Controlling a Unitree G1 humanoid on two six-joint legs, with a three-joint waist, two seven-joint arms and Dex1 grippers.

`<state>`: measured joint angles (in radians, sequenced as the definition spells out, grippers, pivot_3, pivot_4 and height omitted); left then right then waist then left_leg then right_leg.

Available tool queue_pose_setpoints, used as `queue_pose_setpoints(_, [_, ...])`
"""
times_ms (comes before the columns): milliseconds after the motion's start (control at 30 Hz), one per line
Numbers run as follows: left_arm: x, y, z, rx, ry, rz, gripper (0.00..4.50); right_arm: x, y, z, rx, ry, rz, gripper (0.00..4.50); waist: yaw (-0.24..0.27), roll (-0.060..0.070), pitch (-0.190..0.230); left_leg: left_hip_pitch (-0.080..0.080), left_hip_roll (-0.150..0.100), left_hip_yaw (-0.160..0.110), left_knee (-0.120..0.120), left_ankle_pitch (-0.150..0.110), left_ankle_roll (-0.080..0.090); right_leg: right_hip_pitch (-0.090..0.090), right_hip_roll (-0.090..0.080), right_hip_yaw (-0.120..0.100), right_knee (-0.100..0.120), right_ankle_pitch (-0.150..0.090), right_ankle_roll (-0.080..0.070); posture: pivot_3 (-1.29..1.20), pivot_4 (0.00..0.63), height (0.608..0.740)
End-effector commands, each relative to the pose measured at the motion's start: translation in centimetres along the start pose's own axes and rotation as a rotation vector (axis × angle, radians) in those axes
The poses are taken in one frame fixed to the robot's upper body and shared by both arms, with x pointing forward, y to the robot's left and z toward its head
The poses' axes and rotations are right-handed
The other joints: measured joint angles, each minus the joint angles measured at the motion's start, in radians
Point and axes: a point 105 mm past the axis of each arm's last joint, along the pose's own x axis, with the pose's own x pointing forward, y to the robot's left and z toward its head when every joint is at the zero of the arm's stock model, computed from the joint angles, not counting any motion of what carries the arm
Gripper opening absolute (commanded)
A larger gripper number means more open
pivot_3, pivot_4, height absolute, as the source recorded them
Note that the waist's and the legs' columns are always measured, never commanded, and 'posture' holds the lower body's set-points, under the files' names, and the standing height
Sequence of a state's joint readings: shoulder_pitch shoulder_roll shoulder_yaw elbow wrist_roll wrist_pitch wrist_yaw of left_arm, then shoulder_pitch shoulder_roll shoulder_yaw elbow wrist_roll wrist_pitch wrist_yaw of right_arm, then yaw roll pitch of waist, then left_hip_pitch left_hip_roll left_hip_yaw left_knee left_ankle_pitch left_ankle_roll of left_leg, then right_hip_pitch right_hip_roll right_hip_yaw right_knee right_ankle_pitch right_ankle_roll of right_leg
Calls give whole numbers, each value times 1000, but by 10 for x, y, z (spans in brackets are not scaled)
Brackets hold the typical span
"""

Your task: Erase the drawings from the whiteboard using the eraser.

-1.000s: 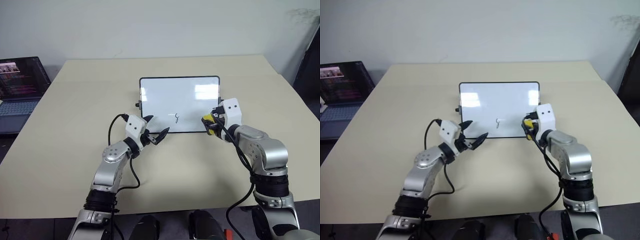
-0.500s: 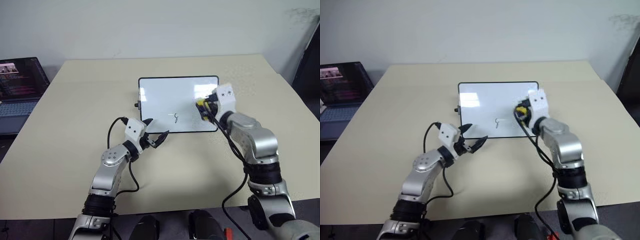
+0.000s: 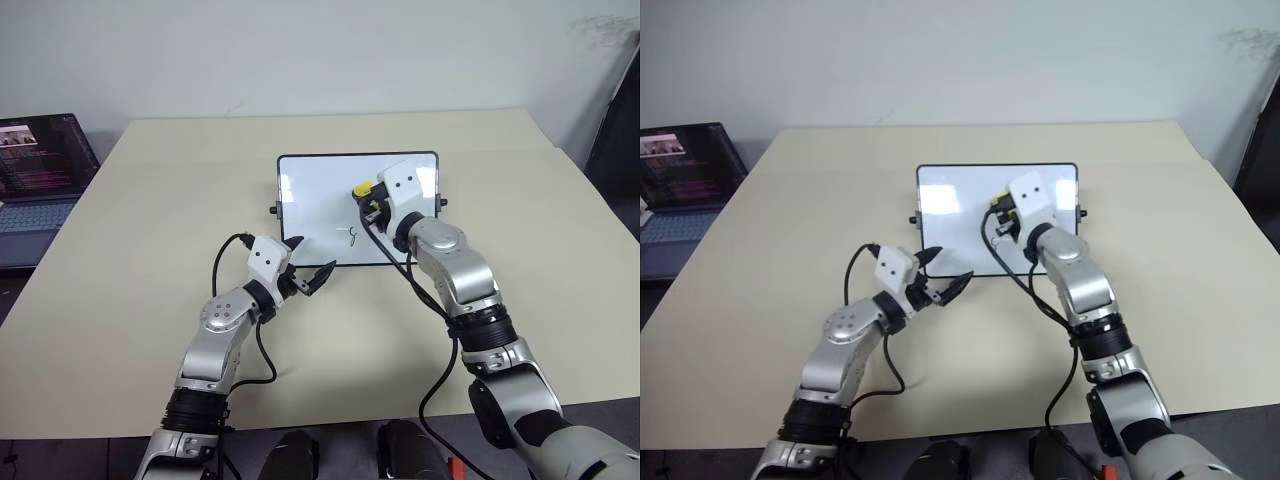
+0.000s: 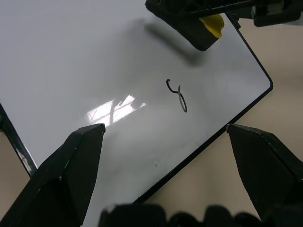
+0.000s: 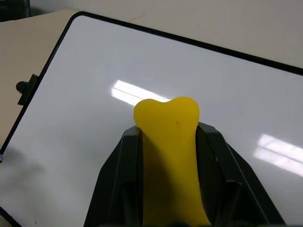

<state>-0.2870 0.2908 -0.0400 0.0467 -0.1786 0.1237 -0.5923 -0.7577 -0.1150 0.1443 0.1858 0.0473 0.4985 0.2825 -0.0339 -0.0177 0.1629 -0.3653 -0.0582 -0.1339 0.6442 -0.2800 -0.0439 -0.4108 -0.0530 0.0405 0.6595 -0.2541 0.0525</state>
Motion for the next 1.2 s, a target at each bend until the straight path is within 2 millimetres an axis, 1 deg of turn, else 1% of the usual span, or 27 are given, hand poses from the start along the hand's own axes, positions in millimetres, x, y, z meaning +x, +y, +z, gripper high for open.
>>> queue_pose_setpoints(33, [-2, 4, 17, 39, -51, 12, 4500, 3, 2, 19, -52, -77, 6, 1333, 1, 0, 0, 0, 0, 0, 0, 0, 0, 0, 0, 0, 0, 0, 0, 0, 150, 740])
queue_pose_setpoints(233, [-3, 5, 17, 38, -49, 26, 4500, 6, 1, 7, -75, -58, -1, 1333, 1, 0, 0, 0, 0, 0, 0, 0, 0, 0, 0, 0, 0, 0, 0, 0, 150, 740])
queue_pose_setpoints(467, [-3, 7, 20, 47, -53, 28, 4500, 11, 3, 3, -115, -51, 0, 1333, 0, 0, 0, 0, 0, 0, 0, 0, 0, 0, 0, 0, 0, 0, 0, 0, 150, 740])
queue_pose_setpoints(933, [-2, 3, 23, 46, -57, 21, 4500, 9, 6, -7, -125, -25, -1, 1333, 0, 0, 0, 0, 0, 0, 0, 0, 0, 0, 0, 0, 0, 0, 0, 0, 150, 740])
queue_pose_setpoints(1033, [-2, 3, 23, 45, -57, 21, 4500, 9, 10, -15, -147, -5, 15, 1333, 0, 0, 0, 0, 0, 0, 0, 0, 0, 0, 0, 0, 0, 0, 0, 0, 150, 740])
queue_pose_setpoints(1133, [-1, 2, 24, 44, -58, 18, 4500, 8, 13, -30, -190, 23, 32, 1333, 0, 0, 0, 0, 0, 0, 0, 0, 0, 0, 0, 0, 0, 0, 0, 0, 150, 740])
queue_pose_setpoints(1200, [-1, 2, 24, 44, -58, 16, 4500, 8, 12, -35, -200, 36, 34, 1333, 0, 0, 0, 0, 0, 0, 0, 0, 0, 0, 0, 0, 0, 0, 0, 0, 150, 740])
